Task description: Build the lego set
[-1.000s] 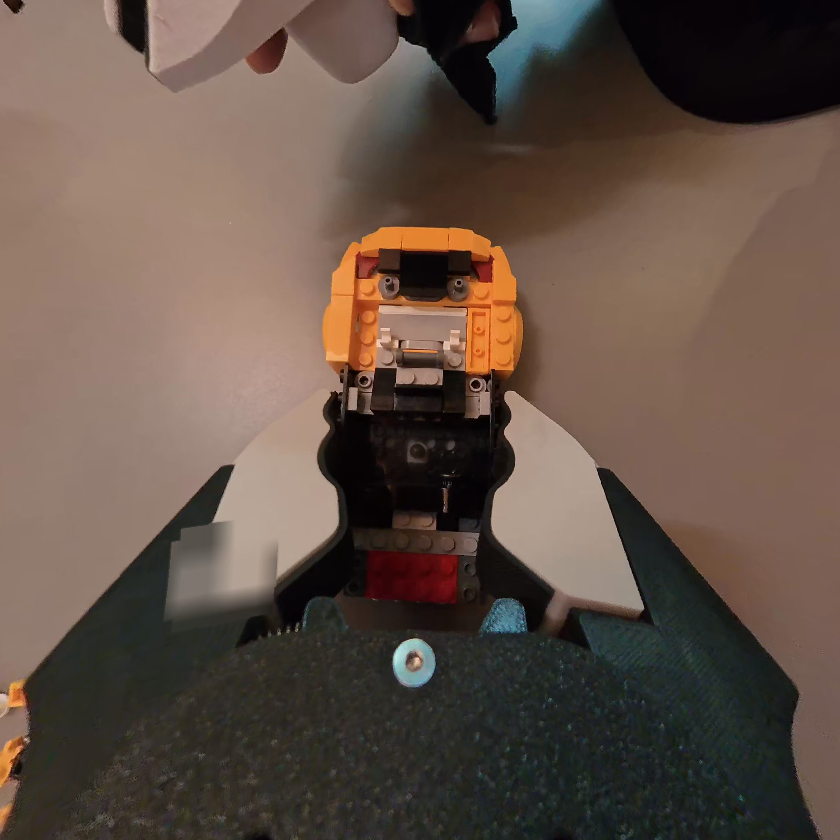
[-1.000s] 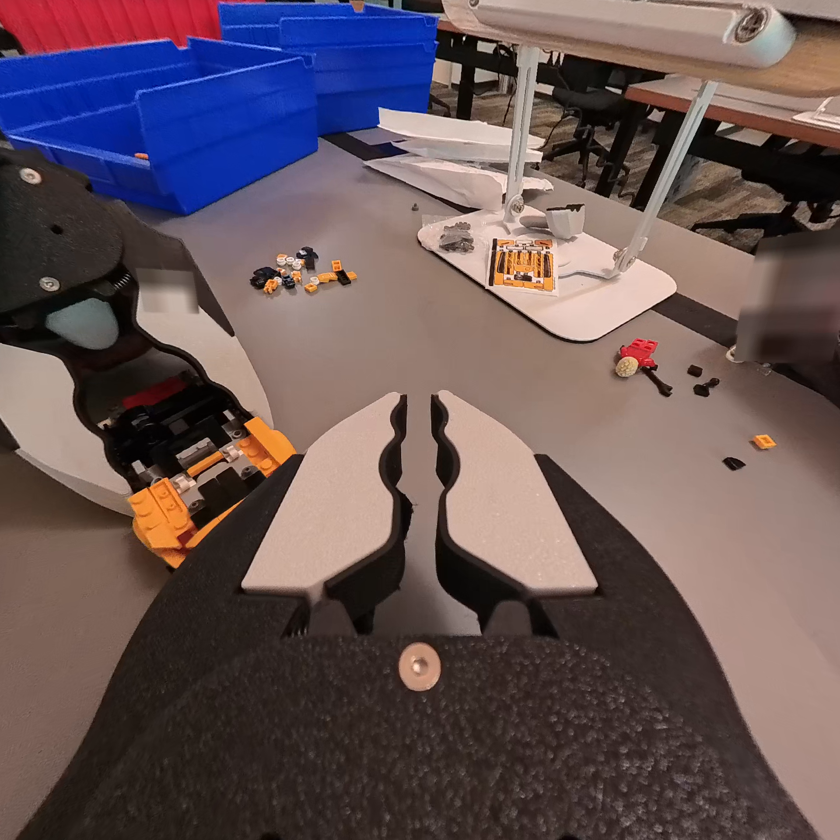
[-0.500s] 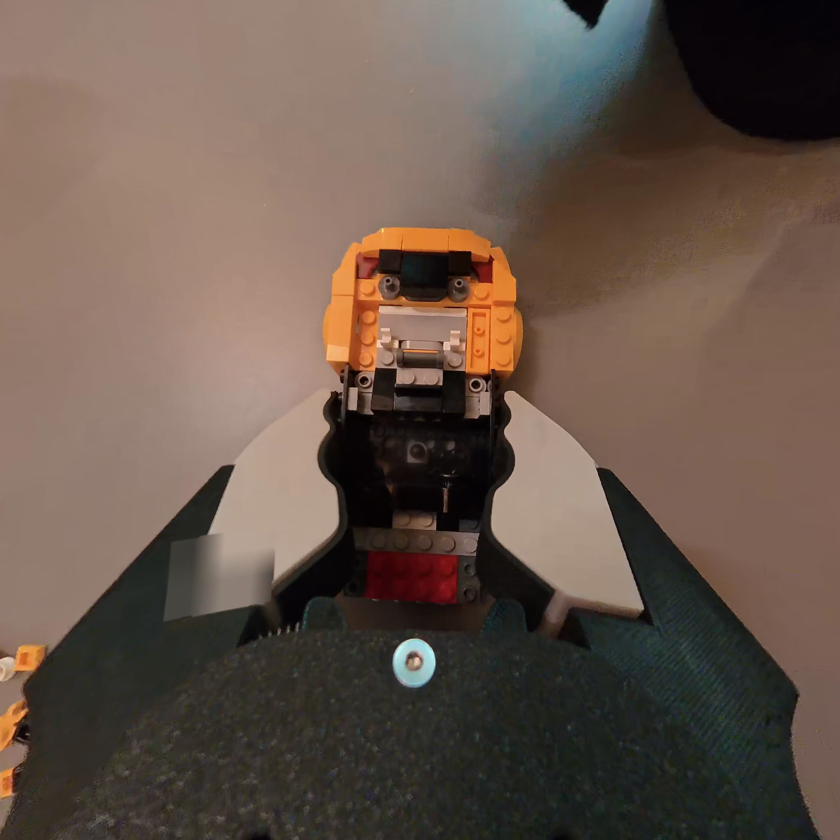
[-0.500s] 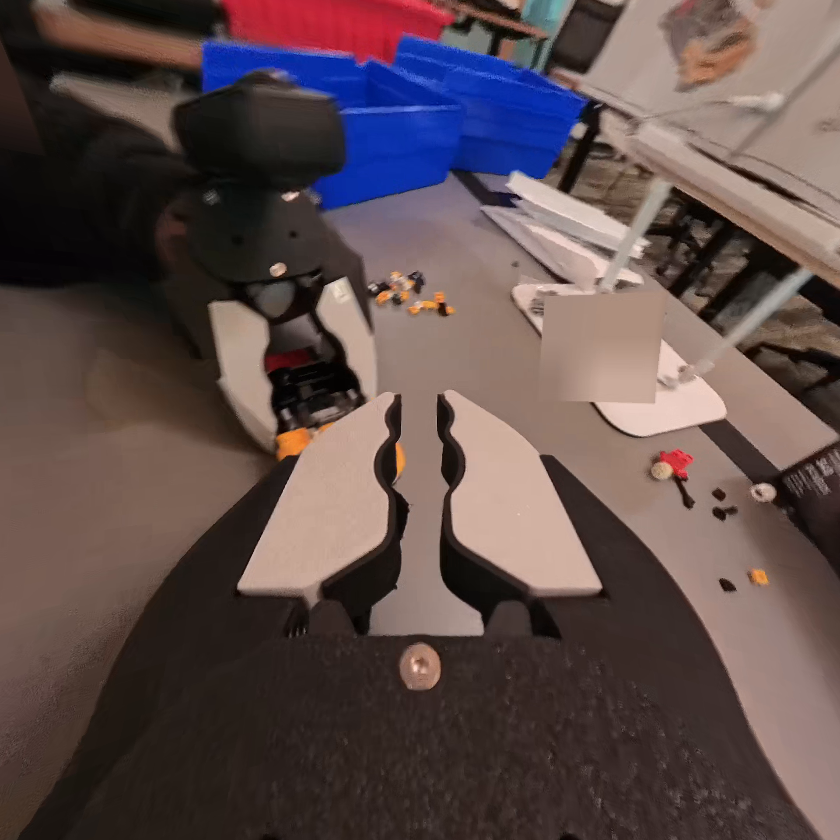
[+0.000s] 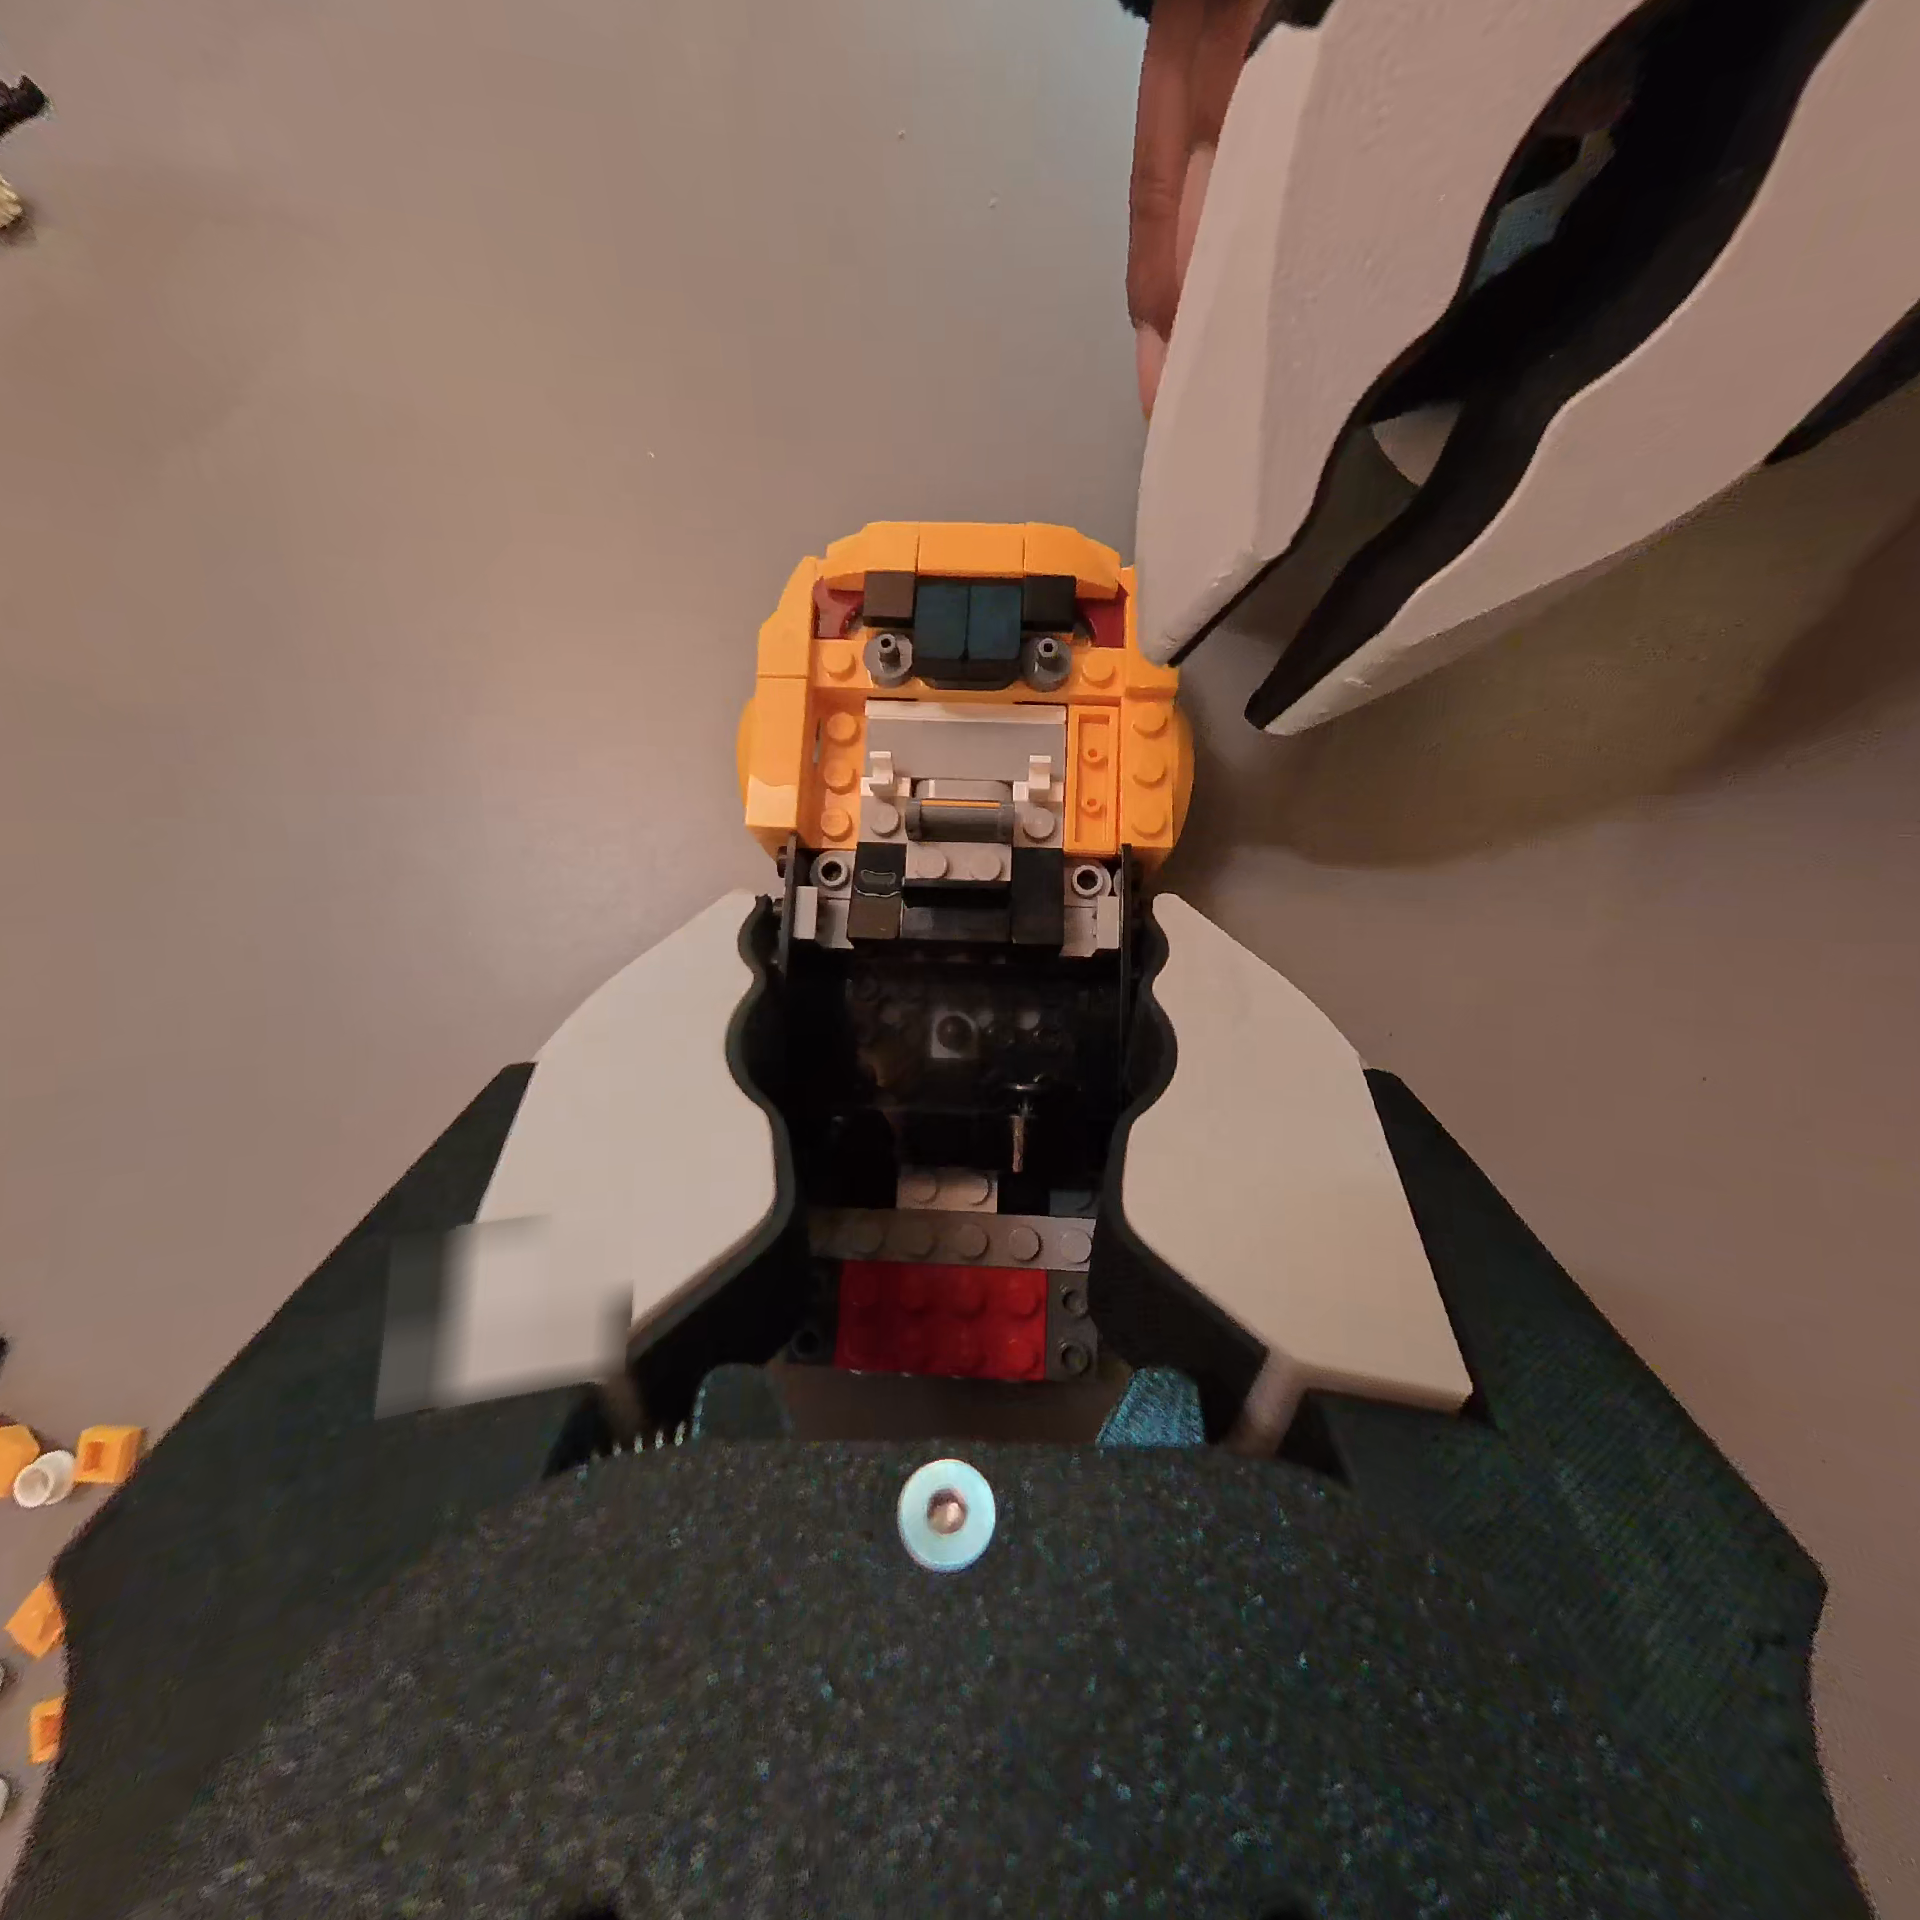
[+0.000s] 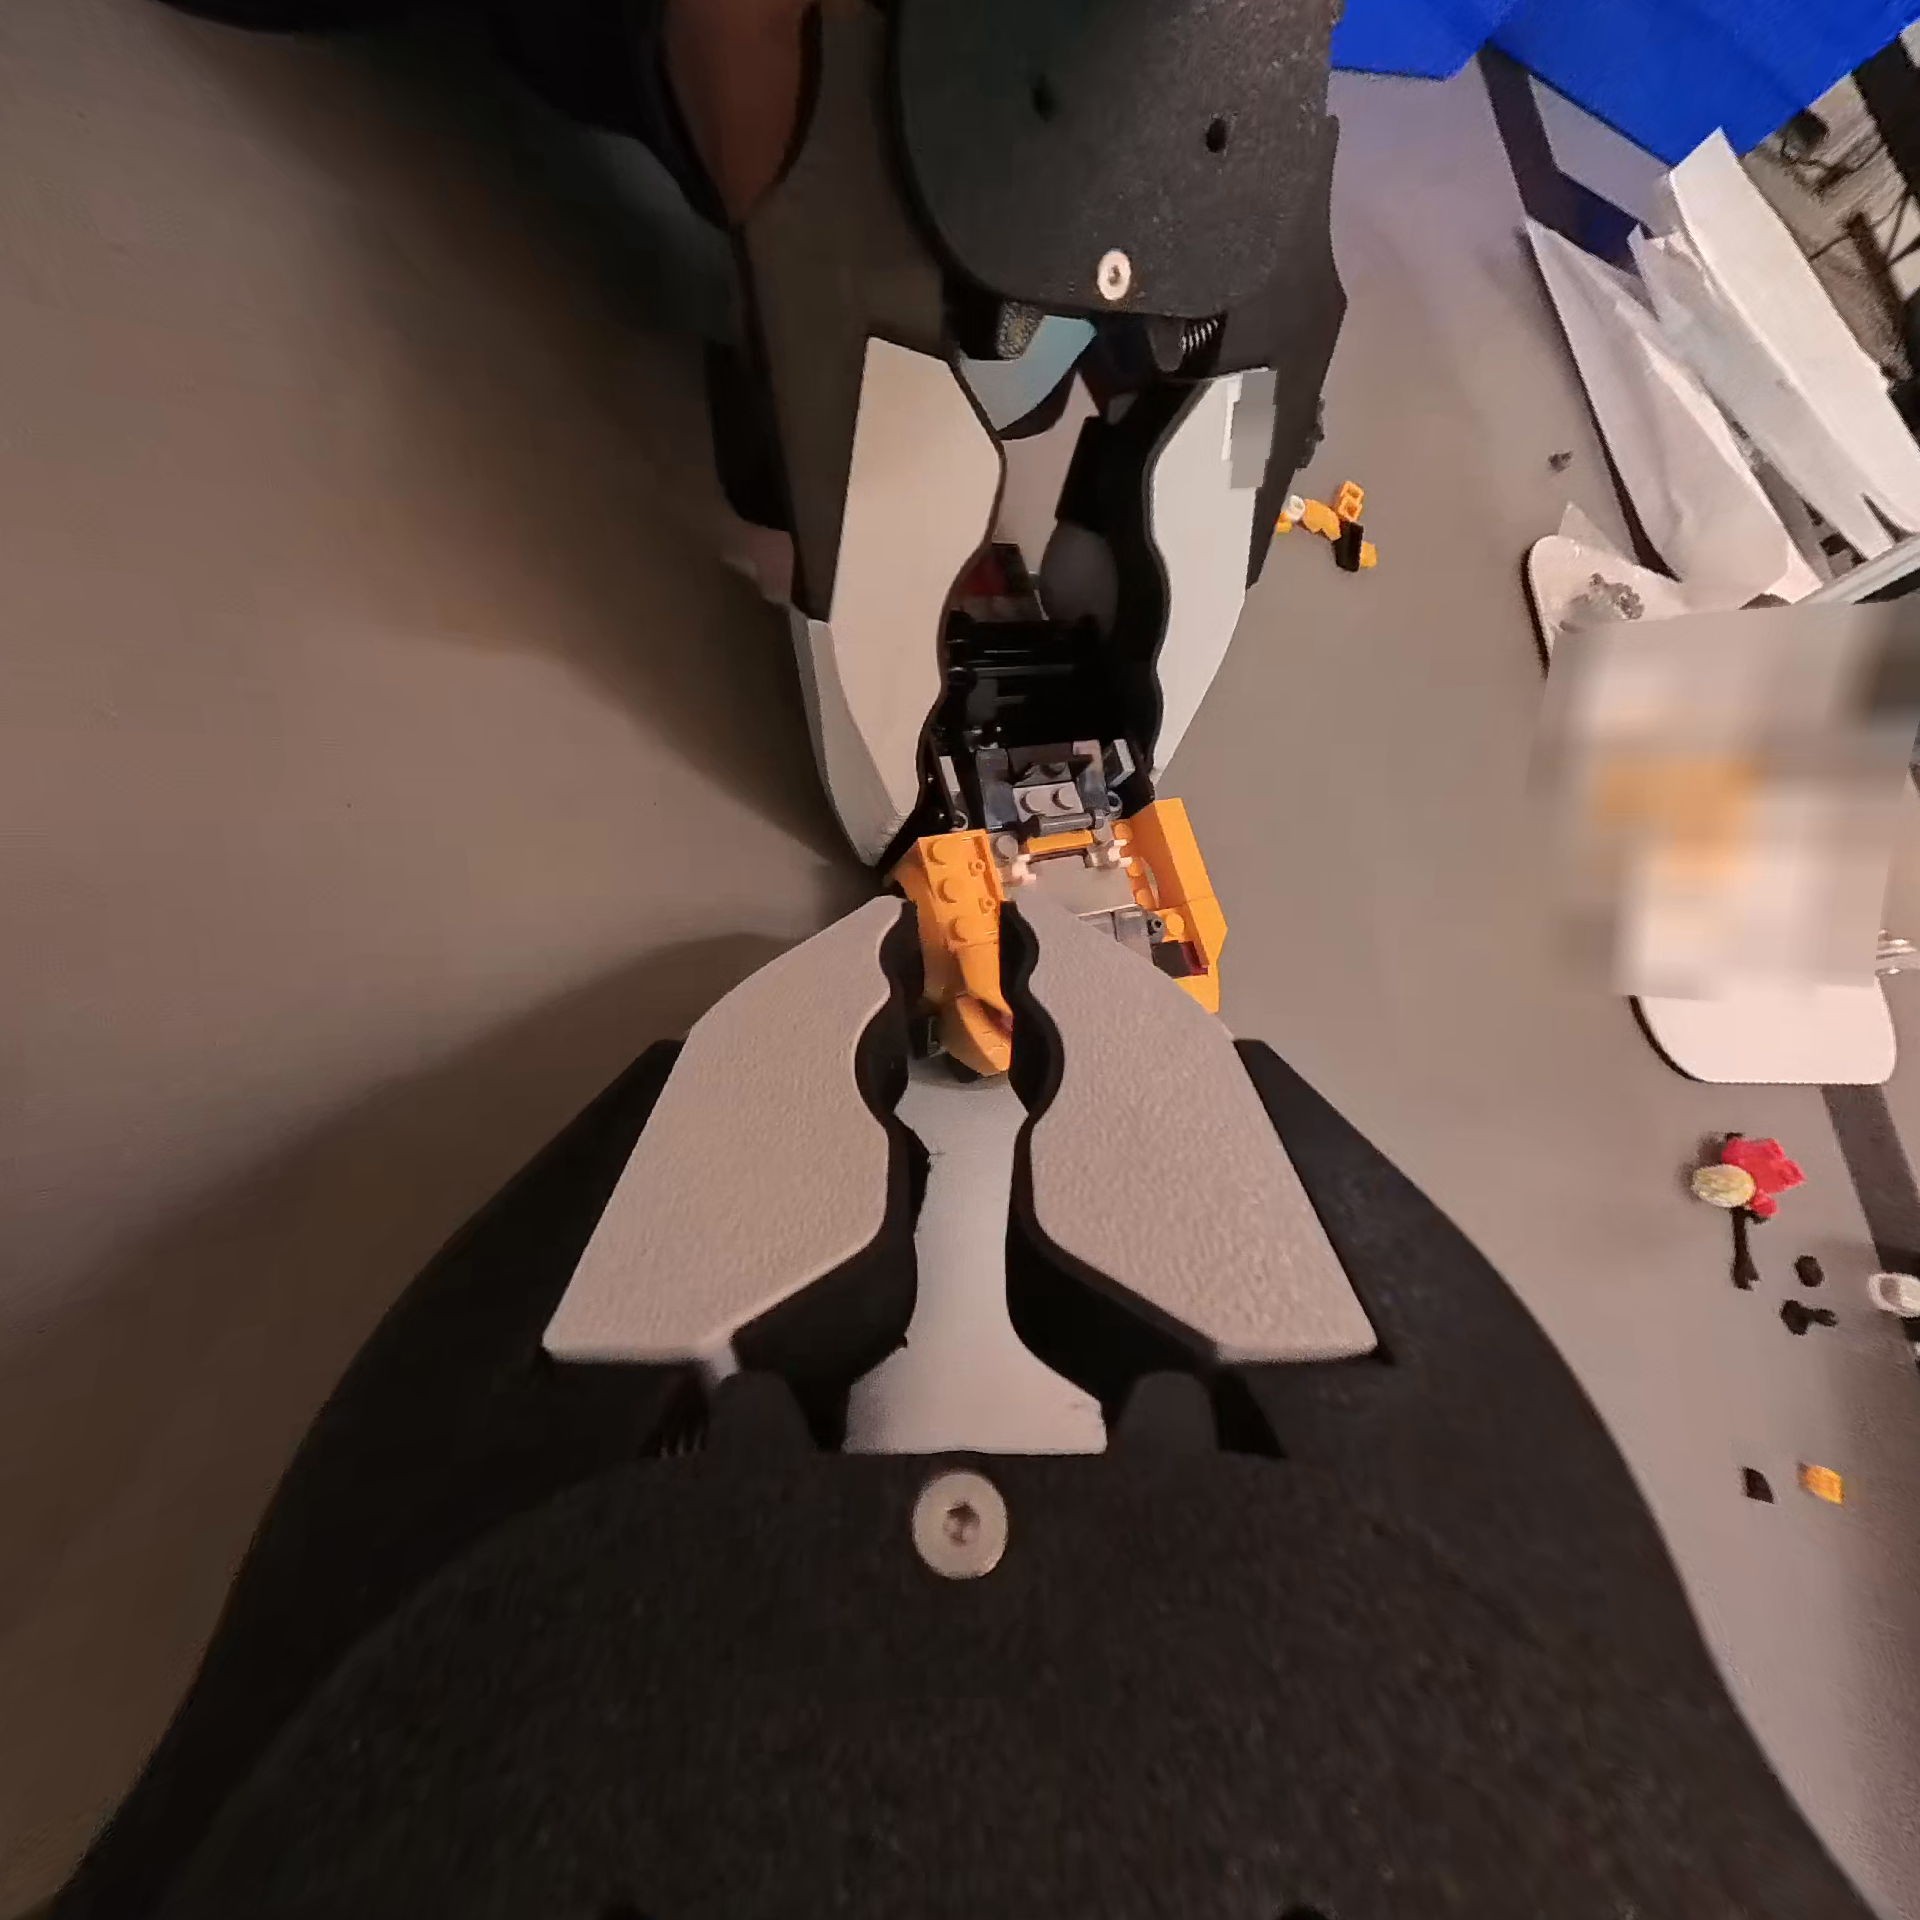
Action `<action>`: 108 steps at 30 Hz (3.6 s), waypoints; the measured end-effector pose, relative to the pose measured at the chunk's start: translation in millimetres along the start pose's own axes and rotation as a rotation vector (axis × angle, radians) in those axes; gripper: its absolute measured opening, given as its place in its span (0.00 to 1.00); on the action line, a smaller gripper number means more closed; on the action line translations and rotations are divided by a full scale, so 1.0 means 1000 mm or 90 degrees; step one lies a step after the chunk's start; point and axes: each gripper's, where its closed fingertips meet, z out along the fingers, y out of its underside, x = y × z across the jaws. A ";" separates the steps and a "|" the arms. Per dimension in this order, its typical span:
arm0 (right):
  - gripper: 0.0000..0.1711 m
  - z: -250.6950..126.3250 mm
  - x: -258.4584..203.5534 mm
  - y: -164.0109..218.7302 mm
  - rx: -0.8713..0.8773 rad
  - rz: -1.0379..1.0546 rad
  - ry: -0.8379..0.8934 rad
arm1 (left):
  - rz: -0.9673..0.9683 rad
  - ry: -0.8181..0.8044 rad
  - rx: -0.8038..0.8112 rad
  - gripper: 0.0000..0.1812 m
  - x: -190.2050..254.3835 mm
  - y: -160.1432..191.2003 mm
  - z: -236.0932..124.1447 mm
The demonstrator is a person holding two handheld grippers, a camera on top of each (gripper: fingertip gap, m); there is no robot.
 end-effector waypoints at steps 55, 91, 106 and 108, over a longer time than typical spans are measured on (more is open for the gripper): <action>0.14 -0.035 0.011 -0.020 0.110 0.153 0.042 | 1.011 -0.607 -0.033 0.36 -0.037 -0.099 -0.075; 0.23 -0.083 0.071 -0.110 0.197 -0.247 0.349 | 0.931 -0.785 0.256 0.41 -0.021 -0.155 -0.157; 0.23 -0.035 0.033 -0.060 0.272 0.476 -0.152 | 0.761 -0.486 0.128 0.37 -0.018 -0.084 -0.088; 0.23 -0.034 0.030 -0.059 0.276 0.516 -0.190 | 0.735 -0.462 0.120 0.37 -0.017 -0.080 -0.083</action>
